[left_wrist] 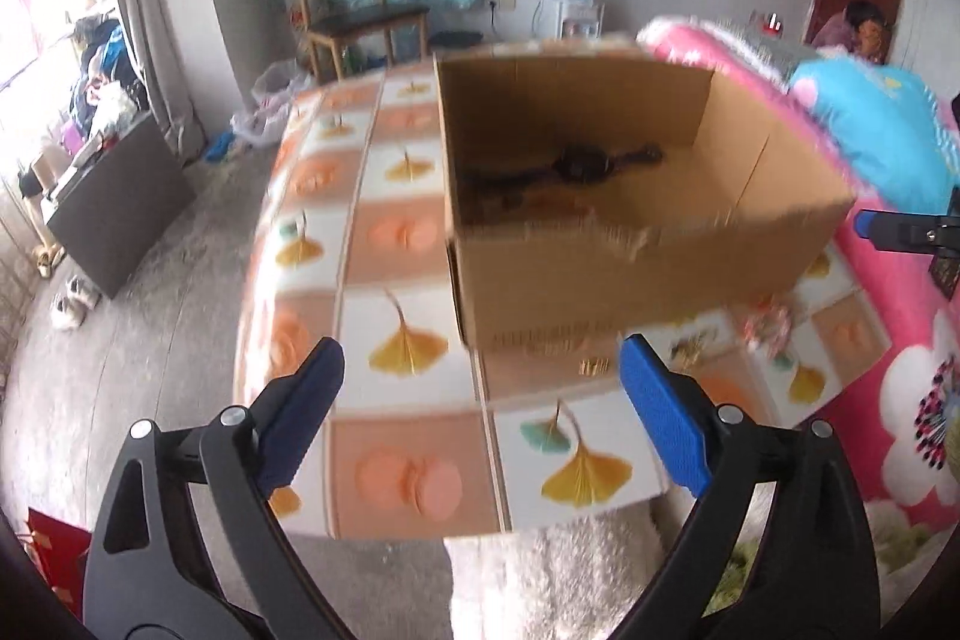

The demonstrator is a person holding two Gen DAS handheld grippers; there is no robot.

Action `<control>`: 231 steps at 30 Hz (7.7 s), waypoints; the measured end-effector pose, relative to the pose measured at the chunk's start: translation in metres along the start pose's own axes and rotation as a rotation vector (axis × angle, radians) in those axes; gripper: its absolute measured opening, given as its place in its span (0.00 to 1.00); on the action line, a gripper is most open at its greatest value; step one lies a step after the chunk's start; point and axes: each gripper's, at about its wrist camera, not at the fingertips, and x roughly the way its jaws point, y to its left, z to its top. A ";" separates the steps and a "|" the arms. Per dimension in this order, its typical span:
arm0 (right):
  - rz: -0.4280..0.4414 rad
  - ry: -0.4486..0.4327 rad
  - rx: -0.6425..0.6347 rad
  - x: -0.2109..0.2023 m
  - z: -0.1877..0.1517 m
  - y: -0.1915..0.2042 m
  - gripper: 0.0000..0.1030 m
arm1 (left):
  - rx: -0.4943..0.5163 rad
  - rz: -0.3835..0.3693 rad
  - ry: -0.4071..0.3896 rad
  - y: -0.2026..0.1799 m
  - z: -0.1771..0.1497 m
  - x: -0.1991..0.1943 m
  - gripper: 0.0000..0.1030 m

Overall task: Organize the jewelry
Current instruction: 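Withdraw both tools from the box toward the gold charms, then lower both open tools toward the small gold charms beside the box, then grasp the small gold ring with the right tool while the left tool grasps a gold butterfly charm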

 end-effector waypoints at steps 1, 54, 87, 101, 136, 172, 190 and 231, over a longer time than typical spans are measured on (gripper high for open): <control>-0.009 0.015 0.028 0.006 -0.009 -0.005 0.58 | 0.004 0.010 0.020 -0.001 -0.005 0.007 0.87; -0.366 0.170 -0.318 0.046 -0.053 -0.005 0.32 | -0.009 -0.022 0.175 -0.004 -0.036 0.082 0.93; -0.071 0.091 -0.126 0.089 -0.041 0.028 0.27 | 0.152 -0.118 0.022 -0.036 -0.025 0.060 0.75; -0.094 0.094 -0.045 0.085 -0.058 0.008 0.27 | 0.184 -0.224 0.109 -0.062 -0.015 0.082 0.30; -0.124 0.082 -0.154 0.096 -0.049 0.028 0.27 | 0.225 -0.175 0.137 -0.098 -0.010 0.098 0.14; -0.282 0.162 -0.324 0.144 -0.049 0.073 0.15 | 0.175 -0.200 0.137 -0.065 -0.029 0.081 0.10; -0.259 0.145 -0.277 0.131 -0.047 0.066 0.12 | 0.147 -0.229 0.154 -0.057 -0.029 0.078 0.19; -0.199 0.054 -0.223 0.092 -0.048 0.039 0.12 | 0.189 -0.151 0.199 -0.083 -0.014 0.087 0.15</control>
